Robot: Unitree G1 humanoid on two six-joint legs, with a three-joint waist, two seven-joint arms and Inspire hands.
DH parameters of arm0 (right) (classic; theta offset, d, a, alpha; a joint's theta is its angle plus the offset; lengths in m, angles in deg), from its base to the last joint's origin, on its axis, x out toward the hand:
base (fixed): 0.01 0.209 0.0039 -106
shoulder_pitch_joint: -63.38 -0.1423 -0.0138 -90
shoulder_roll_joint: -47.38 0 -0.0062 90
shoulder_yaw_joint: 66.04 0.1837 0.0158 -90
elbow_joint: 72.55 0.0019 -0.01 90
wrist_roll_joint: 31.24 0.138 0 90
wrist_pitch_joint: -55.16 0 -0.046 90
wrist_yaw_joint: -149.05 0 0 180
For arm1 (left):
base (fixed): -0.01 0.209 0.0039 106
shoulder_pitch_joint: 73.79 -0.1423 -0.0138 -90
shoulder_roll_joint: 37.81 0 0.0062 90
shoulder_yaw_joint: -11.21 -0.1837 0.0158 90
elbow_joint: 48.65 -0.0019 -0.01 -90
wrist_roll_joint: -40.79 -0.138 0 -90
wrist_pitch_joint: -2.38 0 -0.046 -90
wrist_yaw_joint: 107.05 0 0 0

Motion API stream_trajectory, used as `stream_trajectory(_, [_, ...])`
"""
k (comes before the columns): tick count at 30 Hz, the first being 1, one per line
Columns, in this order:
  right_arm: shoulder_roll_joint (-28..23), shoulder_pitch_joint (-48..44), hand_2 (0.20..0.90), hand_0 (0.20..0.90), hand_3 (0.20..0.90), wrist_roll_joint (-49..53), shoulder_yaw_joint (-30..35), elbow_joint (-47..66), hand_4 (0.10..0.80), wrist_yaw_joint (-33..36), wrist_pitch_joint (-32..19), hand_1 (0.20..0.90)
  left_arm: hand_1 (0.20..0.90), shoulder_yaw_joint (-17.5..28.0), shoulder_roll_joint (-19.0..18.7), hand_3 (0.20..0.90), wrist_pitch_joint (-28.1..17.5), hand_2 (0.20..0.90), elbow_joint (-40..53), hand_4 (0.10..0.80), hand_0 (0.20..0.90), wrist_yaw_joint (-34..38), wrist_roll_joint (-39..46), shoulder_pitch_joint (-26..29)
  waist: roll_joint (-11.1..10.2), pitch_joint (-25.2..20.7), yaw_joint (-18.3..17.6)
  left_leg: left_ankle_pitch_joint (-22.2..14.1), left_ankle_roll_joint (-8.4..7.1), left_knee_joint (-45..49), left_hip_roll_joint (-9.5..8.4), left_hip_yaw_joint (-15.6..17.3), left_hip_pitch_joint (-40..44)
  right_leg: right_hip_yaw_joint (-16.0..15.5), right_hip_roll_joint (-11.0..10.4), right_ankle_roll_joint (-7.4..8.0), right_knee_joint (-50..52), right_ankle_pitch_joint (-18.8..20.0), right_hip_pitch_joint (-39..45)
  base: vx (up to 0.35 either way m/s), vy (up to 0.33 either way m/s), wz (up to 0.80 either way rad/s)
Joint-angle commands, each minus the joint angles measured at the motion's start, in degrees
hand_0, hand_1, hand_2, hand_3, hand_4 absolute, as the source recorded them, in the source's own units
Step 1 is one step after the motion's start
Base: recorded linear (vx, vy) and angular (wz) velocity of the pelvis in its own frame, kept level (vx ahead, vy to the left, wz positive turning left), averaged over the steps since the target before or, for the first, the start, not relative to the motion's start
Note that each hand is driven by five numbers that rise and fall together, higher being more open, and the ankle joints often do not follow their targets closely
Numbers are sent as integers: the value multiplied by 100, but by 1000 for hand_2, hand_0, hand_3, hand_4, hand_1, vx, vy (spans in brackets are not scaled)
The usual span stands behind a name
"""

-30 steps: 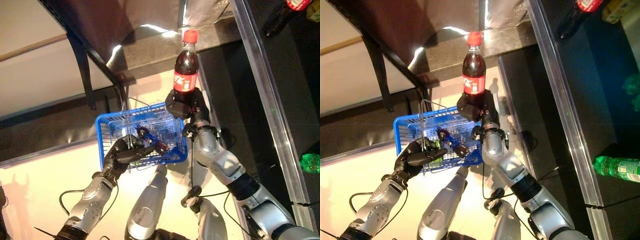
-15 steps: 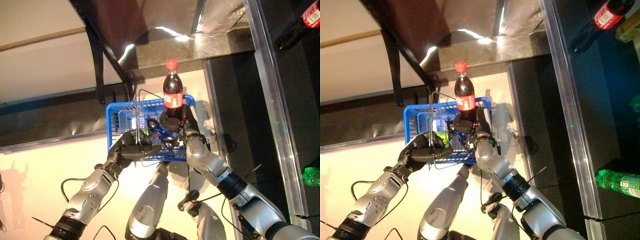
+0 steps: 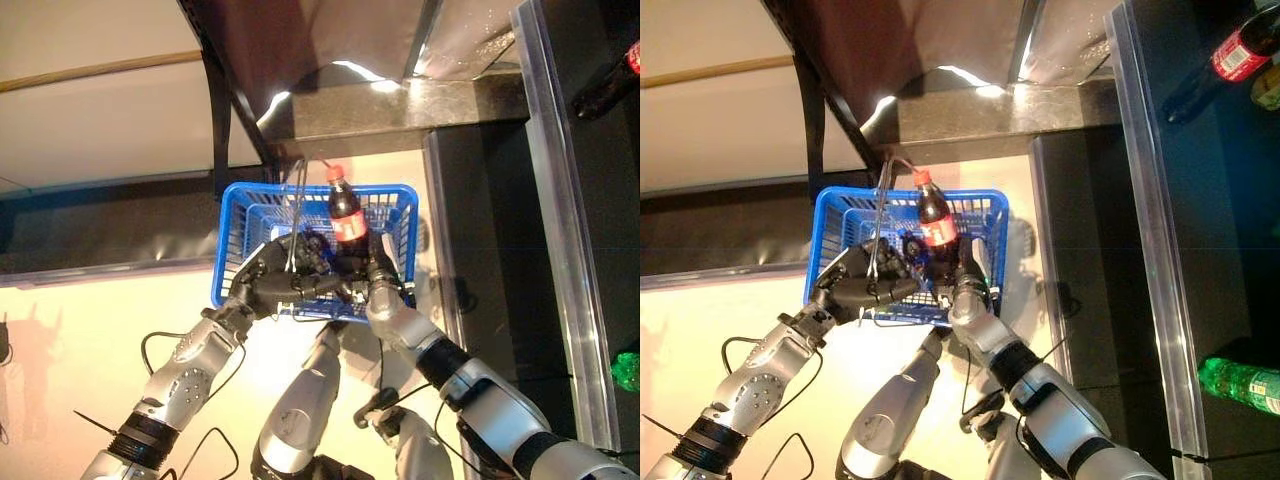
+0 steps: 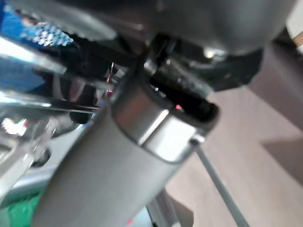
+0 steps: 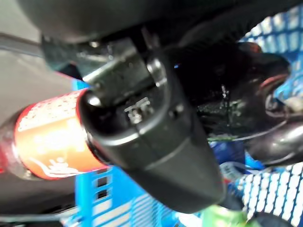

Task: Pick up the drink and place into the basket.

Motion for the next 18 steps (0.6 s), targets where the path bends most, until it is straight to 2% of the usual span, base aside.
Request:
stream_trajectory(1, [328,-1535,300,300,200,-502,-155,-112,100,343,-641,300,300,72,772,200,-1631,300,3052,100,300,-1445,587,2096,423,-131,-49,-691,175,402,-48,-40,400,4,-89,-148,-178,1079,-148,2,32,2])
stream_trajectory(4, [241,-1579,300,300,200,-631,-198,-365,100,200,-508,300,300,14,786,200,-1777,300,3030,100,300,-1317,587,2294,398,-131,-90,-733,166,483,-50,5,357,31,-133,-130,-92,1079,-208,11,3,0])
stream_trajectory(6, [176,-1578,300,300,200,-1077,-266,-620,100,38,-292,300,300,16,763,200,-2074,300,3050,100,300,-1361,568,2380,397,-131,-115,-751,174,511,-44,45,326,50,-159,-111,-48,1083,-260,0,0,0])
stream_trajectory(10, [46,-1510,300,300,200,-1532,-402,-1257,100,-173,63,300,300,34,744,200,-2386,300,3145,100,300,-1189,400,2510,425,-131,-139,-758,198,511,-40,88,289,76,-197,-72,0,1077,-340,0,0,0])
stream_trajectory(15, [-51,-1405,300,300,200,-1520,-410,-2224,100,-411,231,300,300,-31,753,200,-2479,300,3185,100,300,-1090,329,2626,468,-131,-145,-768,227,543,-49,133,188,73,-262,-37,78,1091,-465,0,0,0])
stream_trajectory(18, [-116,-1462,300,300,200,-1968,-418,-2686,100,-636,275,300,300,-156,779,200,-2594,300,3233,100,300,-938,76,2703,489,-131,-128,-766,242,546,-53,144,143,60,-287,-26,98,1117,-518,3,-2,-1])
